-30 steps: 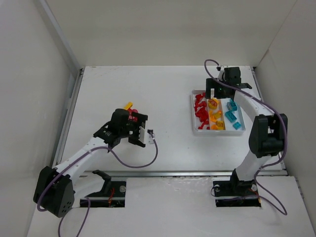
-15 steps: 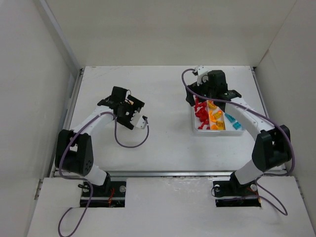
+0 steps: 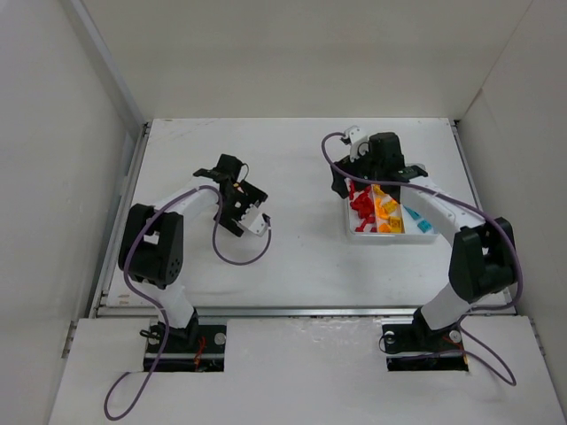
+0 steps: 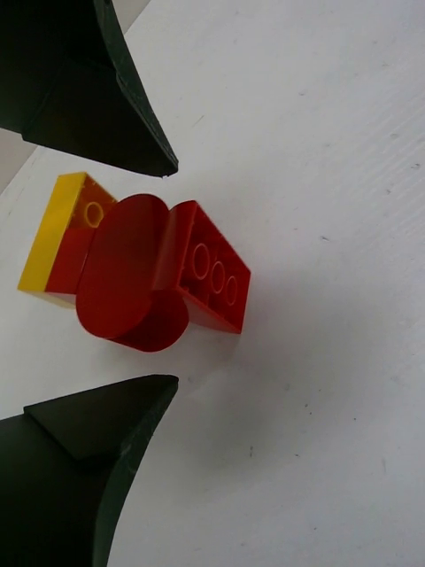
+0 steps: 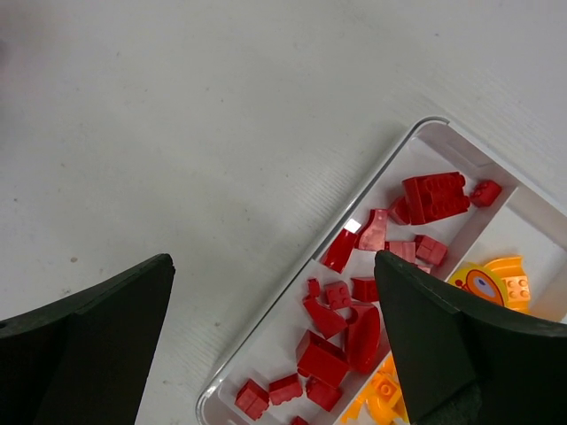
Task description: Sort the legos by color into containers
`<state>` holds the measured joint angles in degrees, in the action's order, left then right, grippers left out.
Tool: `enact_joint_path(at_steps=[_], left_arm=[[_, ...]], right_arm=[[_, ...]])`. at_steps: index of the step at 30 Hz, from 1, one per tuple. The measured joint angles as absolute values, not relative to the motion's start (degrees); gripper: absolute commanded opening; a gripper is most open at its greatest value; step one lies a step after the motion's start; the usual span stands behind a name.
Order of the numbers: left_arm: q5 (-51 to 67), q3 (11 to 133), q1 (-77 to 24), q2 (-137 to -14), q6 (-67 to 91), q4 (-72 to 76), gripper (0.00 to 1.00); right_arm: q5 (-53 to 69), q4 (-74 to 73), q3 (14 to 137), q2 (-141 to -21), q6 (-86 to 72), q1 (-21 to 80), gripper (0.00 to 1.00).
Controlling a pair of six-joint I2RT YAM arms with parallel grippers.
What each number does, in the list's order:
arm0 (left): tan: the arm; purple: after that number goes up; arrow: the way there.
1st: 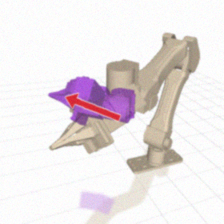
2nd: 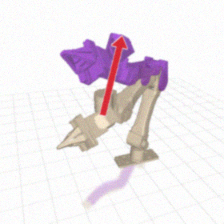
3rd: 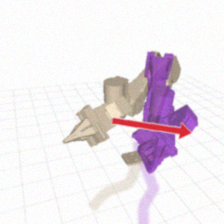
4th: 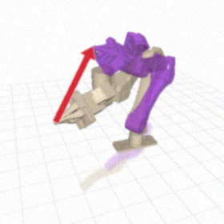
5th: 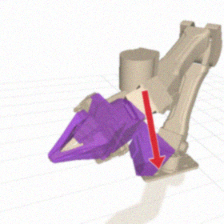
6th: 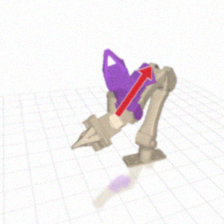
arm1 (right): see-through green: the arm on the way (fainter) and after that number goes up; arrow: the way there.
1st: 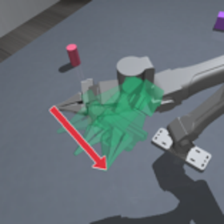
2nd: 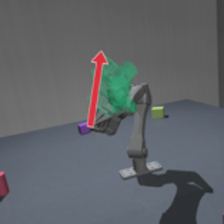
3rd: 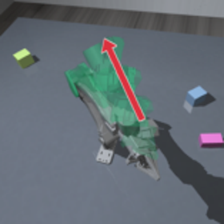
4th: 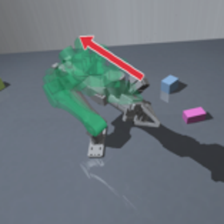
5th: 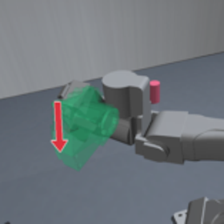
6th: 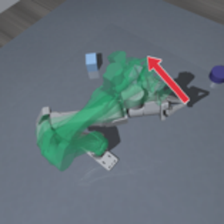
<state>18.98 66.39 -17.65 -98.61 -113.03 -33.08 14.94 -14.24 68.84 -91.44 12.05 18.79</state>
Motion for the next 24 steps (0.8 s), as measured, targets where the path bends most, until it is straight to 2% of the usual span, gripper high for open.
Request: enact_joint_path(at_steps=[4, 5, 8, 9, 12, 16, 24], left_arm=[[18.6, 66.9, -18.6, -99.4, -113.3, -33.2, 0.69], [18.3, 66.9, -18.7, -99.4, -113.3, -33.3, 0.6], [17.7, 66.9, -18.7, -99.4, -113.6, -33.5, 0.43], [17.7, 66.9, -18.6, -99.4, -113.6, -33.5, 0.34], [17.6, 67.3, -18.5, -99.4, -113.8, -33.5, 0.26], [18.8, 67.4, -18.5, -99.2, -113.7, -33.5, 0.0], [23.5, 67.4, -18.1, -97.1, -111.1, -33.4, 0.0]], right_arm=[[15.4, -14.1, 68.8, -92.7, 12.0, 18.8, 1.0], [15.4, -14.1, 68.8, -92.7, 12.0, 18.8, 1.0], [15.5, -13.7, 68.8, -92.7, 12.0, 18.8, 1.0], [15.5, -13.6, 68.8, -92.7, 11.9, 18.8, 1.0], [15.6, -13.6, 68.8, -92.4, 11.8, 18.8, 1.0], [16.7, -13.3, 67.9, -89.2, 12.3, 18.9, 1.0], [16.6, -10.6, 66.0, -75.2, 15.6, 18.9, 1.0]])
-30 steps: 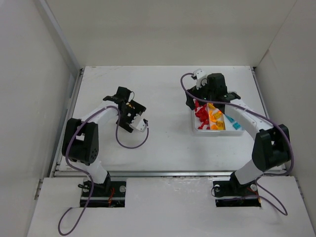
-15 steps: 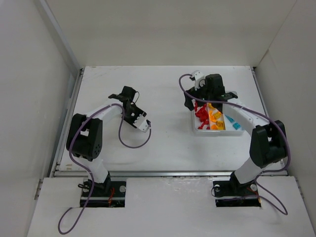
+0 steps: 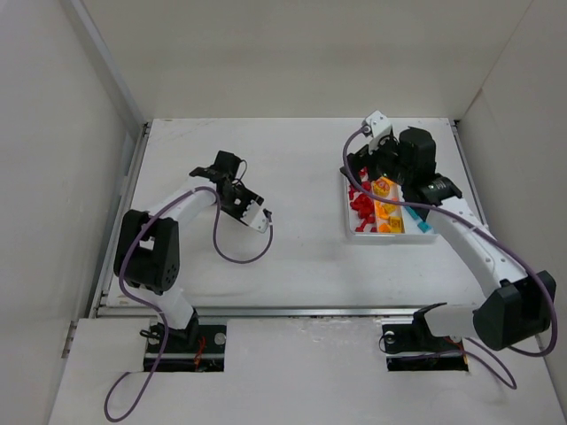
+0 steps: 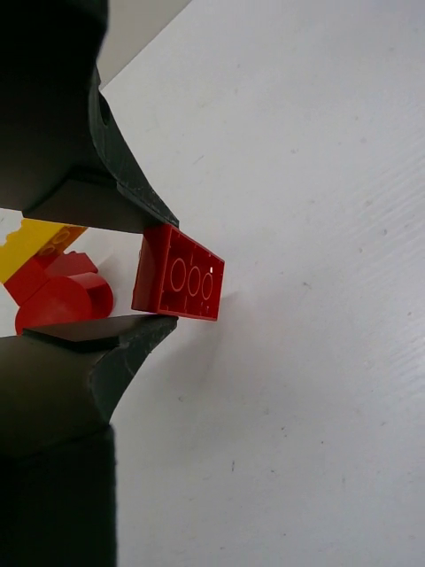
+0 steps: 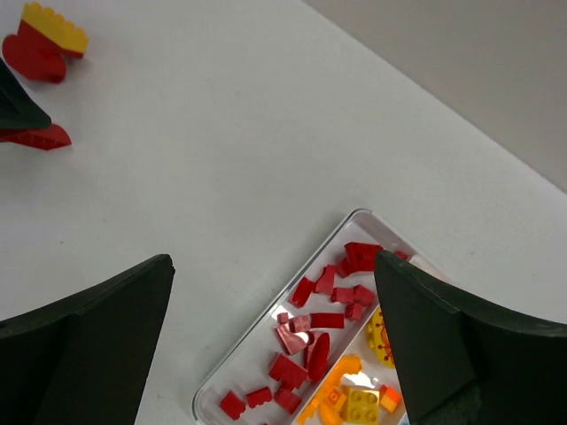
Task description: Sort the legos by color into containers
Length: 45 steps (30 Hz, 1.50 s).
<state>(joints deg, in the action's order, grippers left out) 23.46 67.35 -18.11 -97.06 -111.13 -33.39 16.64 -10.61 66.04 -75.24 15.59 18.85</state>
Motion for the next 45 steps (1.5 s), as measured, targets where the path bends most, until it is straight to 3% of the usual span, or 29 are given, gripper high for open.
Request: enact_joint_path(at_steps=[9, 15, 20, 26, 33, 34, 35, 39, 41, 42, 45], left_arm=[[33.6, 70.9, -17.9, -95.2, -100.0, -34.7, 0.0], [49.0, 85.2, -17.9, -95.2, -75.2, -32.0, 0.0], [58.6, 87.8, -18.5, -94.9, -57.7, -26.4, 0.0], [62.5, 87.8, -20.9, -94.9, -46.1, -24.4, 0.0], [63.6, 87.6, -22.9, -93.3, -42.3, -23.4, 0.0], [63.7, 87.4, -23.1, -92.8, -42.3, -23.3, 0.0], [63.9, 87.1, -23.2, -92.1, -42.4, -23.4, 0.0], [64.3, 86.1, -23.4, -89.8, -43.1, -23.4, 0.0], [64.4, 85.5, -23.6, -88.9, -43.9, -23.4, 0.0], [64.6, 85.1, -23.6, -88.5, -44.2, -23.5, 0.0], [64.4, 84.2, -23.6, -88.0, -45.2, -23.1, 0.0]], right_arm=[[19.6, -9.8, 62.7, -73.5, 16.3, 18.9, 1.0], [26.1, -9.8, 61.1, -71.1, 16.3, 19.4, 1.0], [28.0, -8.9, 61.5, -69.9, 17.3, 26.1, 1.0], [27.3, -7.0, 63.9, -73.8, 19.3, 34.0, 0.97], [26.7, -5.0, 66.5, -79.7, 19.4, 34.6, 0.92], [26.7, -4.9, 66.6, -80.2, 19.4, 34.6, 0.88], [26.8, -4.9, 66.7, -80.6, 19.5, 34.6, 0.74], [26.8, -4.7, 66.7, -81.1, 19.8, 34.6, 0.37], [27.4, -4.6, 66.7, -81.1, 20.1, 34.6, 0.25], [27.7, -4.6, 66.7, -81.1, 20.2, 34.6, 0.01], [27.8, -4.8, 66.7, -81.1, 19.9, 34.6, 0.0]])
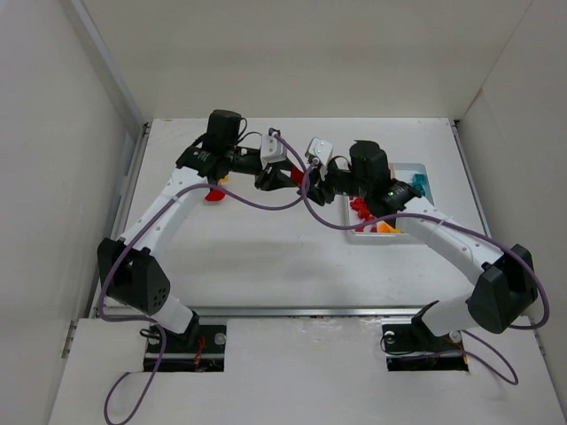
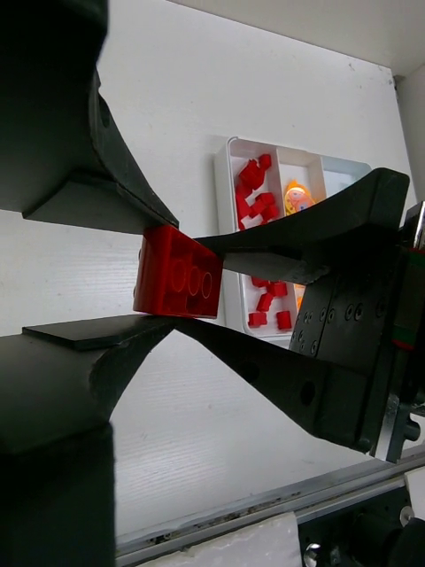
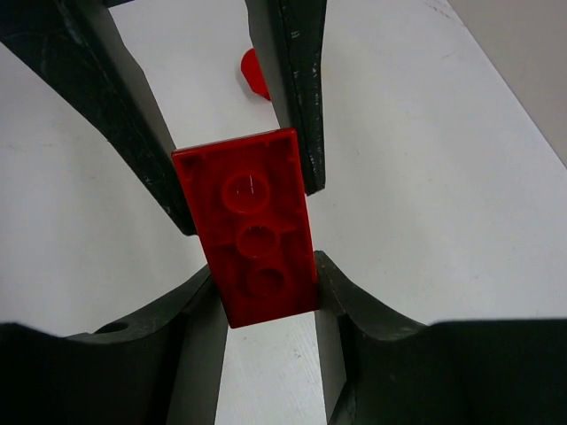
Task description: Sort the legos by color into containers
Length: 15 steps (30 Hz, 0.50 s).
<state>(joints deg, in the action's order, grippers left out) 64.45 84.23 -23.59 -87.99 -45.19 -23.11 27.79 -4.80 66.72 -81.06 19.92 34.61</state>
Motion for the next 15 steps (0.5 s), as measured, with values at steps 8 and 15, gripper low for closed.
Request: enact_joint_path(at_steps=[8, 15], left_arm=[[63.9, 83.1, -24.4, -87.8, -46.6, -22.4, 0.36], [62.7, 81.9, -24.9, -87.7, -47.0, -22.7, 1.0]], right_arm=[[27.8, -6.2, 66.7, -81.1, 19.4, 34.5, 0.0], [27.2, -5.1, 66.7, -80.6, 17.3, 32.6, 0.0]])
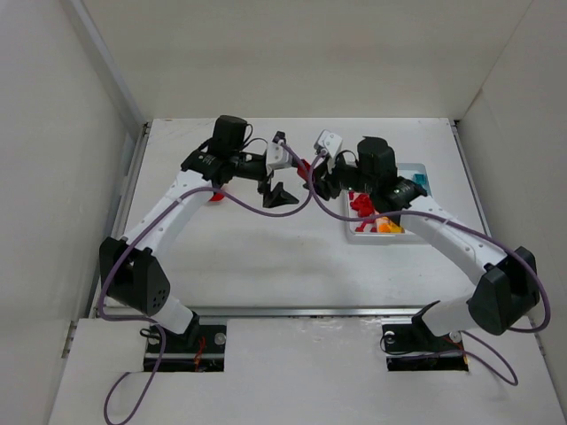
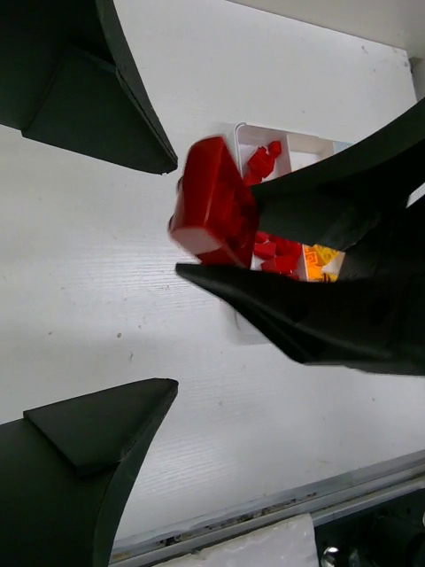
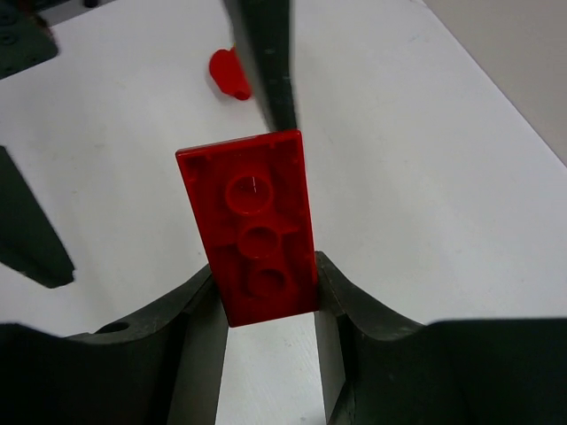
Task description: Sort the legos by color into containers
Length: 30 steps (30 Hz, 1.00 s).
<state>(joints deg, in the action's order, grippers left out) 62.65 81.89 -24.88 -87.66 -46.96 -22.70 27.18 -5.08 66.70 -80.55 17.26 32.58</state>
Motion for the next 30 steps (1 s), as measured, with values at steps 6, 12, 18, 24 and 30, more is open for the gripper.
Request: enact_joint_path(at_steps=[6, 12, 18, 24, 30], left_arm=[[55.4, 79.7, -25.2, -87.1, -44.6, -19.9, 1.0], [39.4, 71.1, -23.1, -84.2, -44.8, -11.6, 1.0], [23.6, 61.5, -20.9, -83.1, -47.6, -4.6, 1.0], [15.1, 58.1, -18.4, -83.1, -45.2, 1.1, 1.0], [9.5, 57.1, -15.9, -83.1, -40.7, 3.9, 1.0]], right_arm=[[22.7, -3.2, 63.7, -79.6, 12.1, 26.5, 0.0], [11.7, -4.1, 60.2, -84.8, 5.5, 18.0, 0.0], [2.3, -9.7, 61.0, -96.4, 1.6, 17.3, 0.4], [-1.7, -12.8, 62.9, -99.7, -0.2, 17.3, 0.86], [-4.1, -12.4, 66.0, -98.3, -0.3, 16.9, 1.0]])
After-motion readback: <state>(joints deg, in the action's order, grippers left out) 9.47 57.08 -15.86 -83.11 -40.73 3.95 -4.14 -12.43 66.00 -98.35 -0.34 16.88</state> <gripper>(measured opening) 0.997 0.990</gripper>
